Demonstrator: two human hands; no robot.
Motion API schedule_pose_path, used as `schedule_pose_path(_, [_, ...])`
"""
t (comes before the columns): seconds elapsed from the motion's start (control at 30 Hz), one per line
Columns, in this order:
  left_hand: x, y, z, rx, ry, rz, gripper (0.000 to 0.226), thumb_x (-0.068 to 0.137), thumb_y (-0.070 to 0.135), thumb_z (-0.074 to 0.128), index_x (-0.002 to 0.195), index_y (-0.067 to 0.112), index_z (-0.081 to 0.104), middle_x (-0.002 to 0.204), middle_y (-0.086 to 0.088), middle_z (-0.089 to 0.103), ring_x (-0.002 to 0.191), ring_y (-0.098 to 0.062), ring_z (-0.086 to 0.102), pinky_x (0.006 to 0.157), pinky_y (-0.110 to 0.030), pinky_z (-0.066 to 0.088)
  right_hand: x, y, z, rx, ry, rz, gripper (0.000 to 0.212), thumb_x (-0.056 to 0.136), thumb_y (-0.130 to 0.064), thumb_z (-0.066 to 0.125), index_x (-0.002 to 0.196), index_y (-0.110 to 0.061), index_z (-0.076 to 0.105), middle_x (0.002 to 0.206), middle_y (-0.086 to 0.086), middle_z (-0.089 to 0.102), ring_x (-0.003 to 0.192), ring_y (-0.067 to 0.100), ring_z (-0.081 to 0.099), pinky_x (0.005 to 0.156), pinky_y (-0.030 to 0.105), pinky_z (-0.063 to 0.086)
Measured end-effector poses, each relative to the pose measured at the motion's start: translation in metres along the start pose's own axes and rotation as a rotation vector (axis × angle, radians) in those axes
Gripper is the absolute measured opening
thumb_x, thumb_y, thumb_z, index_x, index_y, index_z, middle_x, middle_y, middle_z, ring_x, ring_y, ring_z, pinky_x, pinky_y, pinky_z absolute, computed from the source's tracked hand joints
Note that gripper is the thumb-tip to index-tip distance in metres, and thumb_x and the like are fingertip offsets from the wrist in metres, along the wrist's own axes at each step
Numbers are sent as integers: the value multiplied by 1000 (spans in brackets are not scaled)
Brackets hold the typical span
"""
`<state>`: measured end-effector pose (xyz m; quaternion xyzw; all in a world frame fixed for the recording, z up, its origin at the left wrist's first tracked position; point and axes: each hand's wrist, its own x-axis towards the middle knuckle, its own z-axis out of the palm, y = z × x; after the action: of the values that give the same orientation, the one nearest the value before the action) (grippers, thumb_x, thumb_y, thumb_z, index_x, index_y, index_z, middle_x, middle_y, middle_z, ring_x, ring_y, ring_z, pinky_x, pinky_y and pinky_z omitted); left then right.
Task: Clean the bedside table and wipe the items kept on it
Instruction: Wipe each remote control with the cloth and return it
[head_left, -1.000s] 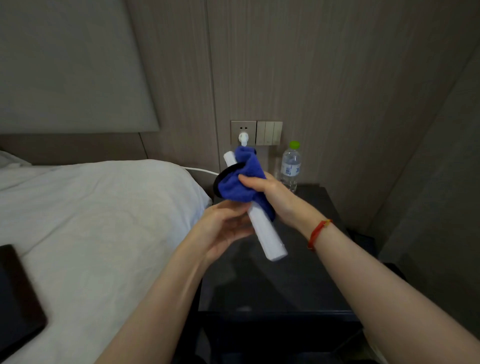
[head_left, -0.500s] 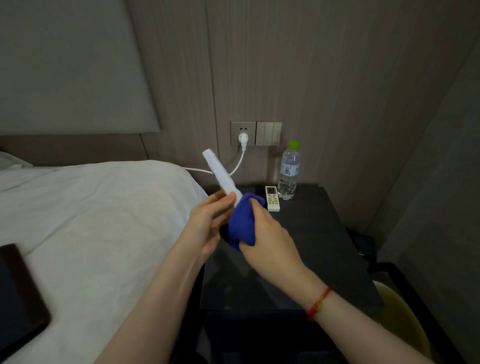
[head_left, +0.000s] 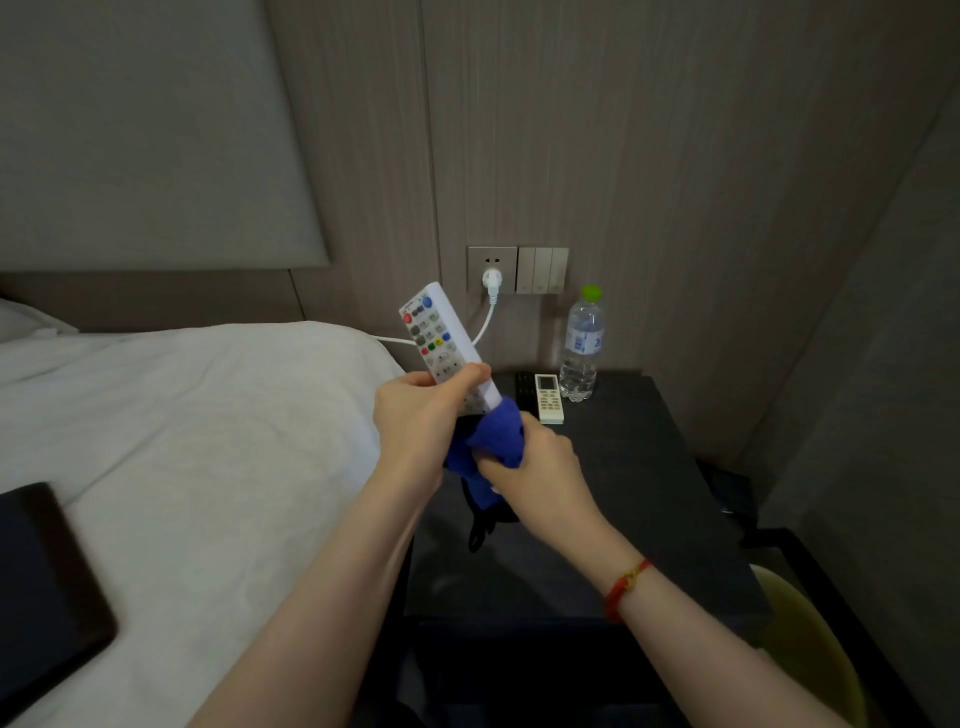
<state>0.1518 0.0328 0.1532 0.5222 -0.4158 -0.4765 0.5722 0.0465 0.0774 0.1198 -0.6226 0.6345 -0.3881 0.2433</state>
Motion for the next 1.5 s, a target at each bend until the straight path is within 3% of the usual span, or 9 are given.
schedule_pose_path(0.13, [5, -1, -3, 7, 54, -17, 17, 66, 23, 80, 70, 18, 64, 80, -5, 70, 74, -17, 69, 62, -31, 58, -5, 12, 0, 2, -54, 33, 36, 79, -28, 66, 111, -17, 55, 95, -2, 63, 87, 14, 61, 71, 26, 50])
schedule_pose_path(0.5, [12, 2, -3, -2, 62, -10, 15, 64, 22, 80, 65, 21, 66, 68, 3, 70, 60, -7, 68, 47, -19, 51, 19, -10, 1, 52, -59, -26, 42, 77, -30, 68, 113, -13, 55, 107, 8, 65, 100, 26, 61, 87, 45, 51])
schedule_pose_path(0.77, [30, -11, 9, -35, -42, -110, 20, 73, 21, 77, 85, 10, 65, 81, -3, 69, 63, -7, 69, 47, -17, 52, 32, 9, 5, 60, -38, 31, 36, 81, -19, 66, 112, -7, 53, 110, 10, 62, 102, 23, 60, 87, 37, 51])
schedule_pose_path(0.87, [34, -22, 19, -21, -106, -196, 38, 74, 20, 77, 101, -4, 65, 93, -16, 70, 79, -22, 69, 63, -30, 58, 44, 15, 9, 41, 23, 43, 31, 80, -14, 65, 107, -6, 54, 106, 13, 62, 98, 26, 60, 81, 32, 50])
schedule_pose_path(0.97, [46, -30, 26, -22, -33, -245, 29, 71, 15, 79, 90, -2, 66, 86, -16, 69, 80, -26, 68, 69, -35, 59, 57, 24, 11, 41, -26, 34, 31, 81, -14, 64, 110, -6, 54, 104, 10, 62, 94, 20, 59, 70, 16, 43])
schedule_pose_path(1.1, [77, -41, 31, 40, -3, -278, 23, 65, 18, 83, 70, 8, 62, 72, -9, 67, 63, -18, 64, 46, -23, 54, 71, 38, 5, 351, -155, 133, 12, 85, -15, 62, 96, -11, 62, 90, 4, 64, 76, 6, 59, 62, 7, 45])
schedule_pose_path(1.27, [118, -83, 50, 315, -16, -267, 38, 64, 23, 83, 89, -2, 68, 89, -22, 70, 79, -29, 69, 73, -47, 58, 104, 67, -13, 816, 12, 466, 14, 90, -18, 57, 99, -8, 60, 88, 7, 65, 83, 16, 63, 69, 21, 52])
schedule_pose_path(1.4, [144, -128, 71, 655, -49, -248, 55, 62, 37, 81, 100, 0, 67, 98, -18, 70, 85, -29, 69, 71, -35, 57, 129, 92, -30, 1073, 173, 556, 25, 90, -19, 57, 109, -4, 59, 88, 9, 67, 73, 15, 66, 59, 22, 55])
schedule_pose_path(1.5, [166, -152, 89, 770, -89, -254, 57, 66, 38, 78, 106, 2, 60, 106, -17, 67, 93, -30, 66, 79, -38, 57, 146, 111, -40, 1180, 229, 554, 28, 90, -21, 57, 111, -2, 59, 91, 12, 68, 77, 17, 68, 69, 29, 56])
